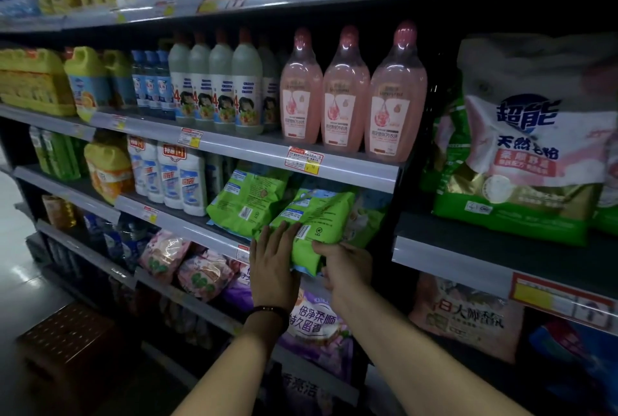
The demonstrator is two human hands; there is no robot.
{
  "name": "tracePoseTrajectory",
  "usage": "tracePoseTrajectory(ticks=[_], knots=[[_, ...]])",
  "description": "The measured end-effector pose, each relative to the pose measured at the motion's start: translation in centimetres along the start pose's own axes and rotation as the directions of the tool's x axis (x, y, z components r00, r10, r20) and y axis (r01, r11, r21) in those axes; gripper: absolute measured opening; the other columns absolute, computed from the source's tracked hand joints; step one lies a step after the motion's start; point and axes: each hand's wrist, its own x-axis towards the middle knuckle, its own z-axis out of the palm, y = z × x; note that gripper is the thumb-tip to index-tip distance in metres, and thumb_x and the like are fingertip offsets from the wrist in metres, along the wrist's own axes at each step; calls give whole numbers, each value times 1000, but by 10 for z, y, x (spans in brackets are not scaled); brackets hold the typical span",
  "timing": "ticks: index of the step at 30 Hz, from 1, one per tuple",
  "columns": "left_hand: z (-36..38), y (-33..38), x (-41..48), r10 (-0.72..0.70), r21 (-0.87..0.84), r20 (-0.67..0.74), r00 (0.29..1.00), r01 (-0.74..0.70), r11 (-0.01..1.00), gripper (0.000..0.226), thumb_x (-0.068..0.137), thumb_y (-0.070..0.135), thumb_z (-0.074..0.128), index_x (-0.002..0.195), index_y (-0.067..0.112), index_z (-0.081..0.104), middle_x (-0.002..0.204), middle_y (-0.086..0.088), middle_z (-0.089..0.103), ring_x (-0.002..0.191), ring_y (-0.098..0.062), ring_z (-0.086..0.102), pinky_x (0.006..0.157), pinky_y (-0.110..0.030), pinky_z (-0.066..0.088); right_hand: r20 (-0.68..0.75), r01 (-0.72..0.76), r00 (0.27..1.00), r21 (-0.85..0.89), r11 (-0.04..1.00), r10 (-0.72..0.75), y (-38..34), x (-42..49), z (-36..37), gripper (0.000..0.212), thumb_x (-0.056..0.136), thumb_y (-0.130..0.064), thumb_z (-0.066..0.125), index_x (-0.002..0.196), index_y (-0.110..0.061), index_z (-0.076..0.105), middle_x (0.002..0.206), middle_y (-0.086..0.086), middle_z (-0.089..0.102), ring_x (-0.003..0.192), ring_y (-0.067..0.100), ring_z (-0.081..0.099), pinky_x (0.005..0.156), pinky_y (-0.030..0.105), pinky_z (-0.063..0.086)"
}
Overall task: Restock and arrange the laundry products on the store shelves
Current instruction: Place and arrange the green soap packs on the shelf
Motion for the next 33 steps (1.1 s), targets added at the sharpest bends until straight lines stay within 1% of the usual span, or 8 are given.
tracePoseTrajectory(ticks=[4, 7, 11, 15, 19, 22, 26, 33], knots=[[-22, 9, 0, 83, 35, -130, 988, -79, 996, 94, 60, -11, 68, 144, 26, 54, 128, -2, 65, 109, -36, 55, 97, -51, 47, 90, 112, 990, -66, 992, -105, -4, -8, -6, 22, 81, -12, 85, 67, -10, 68, 41, -2, 45, 32, 10, 38, 38, 17, 27], [-40, 8, -13, 71, 5, -161, 984, -71, 997, 87, 64, -12, 66, 143, 23, 57, 122, -5, 66, 104, -37, 55, 91, -47, 50, 180, 130, 977, -87, 988, -112, -1, -22, -11, 24, 91, -26, 80, 82, -5, 73, 54, 3, 61, 37, 15, 48, 38, 20, 34], [-62, 2, -39, -72, -88, -218, 973, 54, 995, 70, 71, -1, 63, 138, 20, 60, 119, -9, 72, 104, -39, 64, 84, -44, 54, 258, -21, 966, 1, 1000, 20, 20, -37, -29, 25, 100, -30, 66, 108, -9, 77, 93, 14, 80, 50, 23, 62, 44, 24, 44], [-89, 12, -71, -307, -350, -279, 910, 201, 915, 43, 90, 3, 67, 123, 29, 65, 98, 7, 75, 90, -22, 67, 67, -29, 37, 193, -34, 980, -78, 996, 49, 49, -38, -41, 18, 97, -36, 70, 106, -21, 73, 102, 7, 74, 66, 21, 70, 57, 29, 49], [-100, 19, -84, -488, -589, -137, 862, 326, 740, 44, 91, 1, 68, 105, 43, 64, 92, 27, 71, 88, 6, 66, 75, -24, 48, 258, -175, 946, -114, 978, 199, 58, -44, -33, 50, 85, -55, 78, 118, -18, 69, 98, 6, 70, 80, 23, 67, 71, 33, 54], [-96, 13, -86, -574, -761, 40, 818, 397, 513, 30, 90, 14, 80, 112, 32, 71, 104, 15, 78, 106, -13, 73, 96, -41, 58, 341, -295, 904, 61, 953, 258, 62, -47, -34, 44, 87, -48, 77, 114, -14, 72, 90, 8, 78, 88, 30, 70, 84, 41, 54], [-86, 12, -89, -550, -854, 236, 801, 441, 276, 37, 91, 26, 78, 127, 26, 68, 120, -1, 78, 115, -26, 73, 102, -58, 56, 348, -269, 923, 274, 923, 165, 74, -40, -51, 55, 88, -41, 74, 134, -11, 68, 124, 13, 76, 113, 36, 72, 94, 49, 58], [-65, 1, -89, -488, -793, 364, 794, 538, 285, 96, 81, 69, 74, 157, 46, 19, 147, 8, 60, 130, -17, 62, 112, -53, 49, 358, -162, 934, 383, 909, 16, 71, -18, -51, 51, 92, -21, 77, 140, -10, 63, 134, 23, 70, 123, 44, 67, 107, 66, 49]])
